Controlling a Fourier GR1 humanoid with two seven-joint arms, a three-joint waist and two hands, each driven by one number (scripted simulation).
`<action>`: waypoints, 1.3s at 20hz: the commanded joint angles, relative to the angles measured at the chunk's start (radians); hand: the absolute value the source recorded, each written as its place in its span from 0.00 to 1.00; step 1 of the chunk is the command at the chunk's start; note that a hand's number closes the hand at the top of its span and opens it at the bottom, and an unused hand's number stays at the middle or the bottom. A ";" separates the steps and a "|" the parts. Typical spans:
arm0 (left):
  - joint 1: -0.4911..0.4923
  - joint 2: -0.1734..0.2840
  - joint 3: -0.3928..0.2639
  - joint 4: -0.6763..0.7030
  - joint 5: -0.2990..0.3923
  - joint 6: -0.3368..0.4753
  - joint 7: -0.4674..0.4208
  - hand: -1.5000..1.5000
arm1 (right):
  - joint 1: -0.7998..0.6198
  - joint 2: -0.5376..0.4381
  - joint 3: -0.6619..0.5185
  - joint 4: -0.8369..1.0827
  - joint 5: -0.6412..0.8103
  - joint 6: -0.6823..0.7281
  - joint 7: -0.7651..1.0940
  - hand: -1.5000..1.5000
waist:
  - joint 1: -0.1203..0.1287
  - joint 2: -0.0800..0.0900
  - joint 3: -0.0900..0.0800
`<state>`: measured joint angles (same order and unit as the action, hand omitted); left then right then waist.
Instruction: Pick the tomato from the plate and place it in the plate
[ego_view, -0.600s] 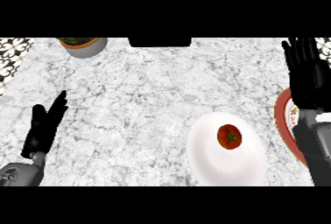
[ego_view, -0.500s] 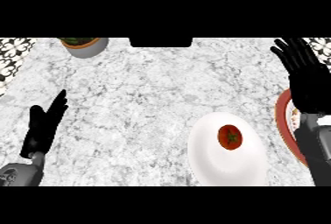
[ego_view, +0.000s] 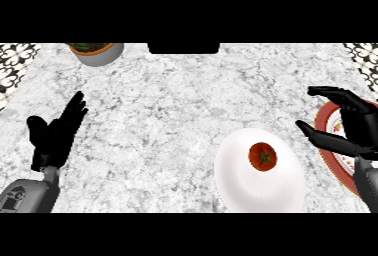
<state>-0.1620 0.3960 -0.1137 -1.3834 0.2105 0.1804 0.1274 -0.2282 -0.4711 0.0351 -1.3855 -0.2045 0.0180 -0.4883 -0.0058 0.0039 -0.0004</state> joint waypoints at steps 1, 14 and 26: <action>-0.026 -0.024 0.001 0.008 0.001 -0.007 -0.016 0.50 | 0.108 0.046 0.006 0.180 0.045 0.092 -0.359 0.00 | 0.012 0.006 0.004; 0.013 -0.078 0.013 -0.026 -0.043 -0.024 -0.008 0.50 | 0.124 -0.058 0.088 0.250 0.415 -0.007 -0.407 0.00 | 0.004 -0.005 0.000; 0.009 -0.063 0.062 -0.021 -0.046 -0.070 0.014 0.50 | 0.158 -0.103 0.208 -0.052 0.667 0.006 0.035 0.00 | 0.003 -0.007 -0.001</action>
<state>-0.1719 0.3220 -0.0662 -1.3925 0.1638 0.1299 0.1482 -0.0860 -0.5645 0.2058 -1.3436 0.3716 0.0408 -0.5839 -0.0032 -0.0017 -0.0007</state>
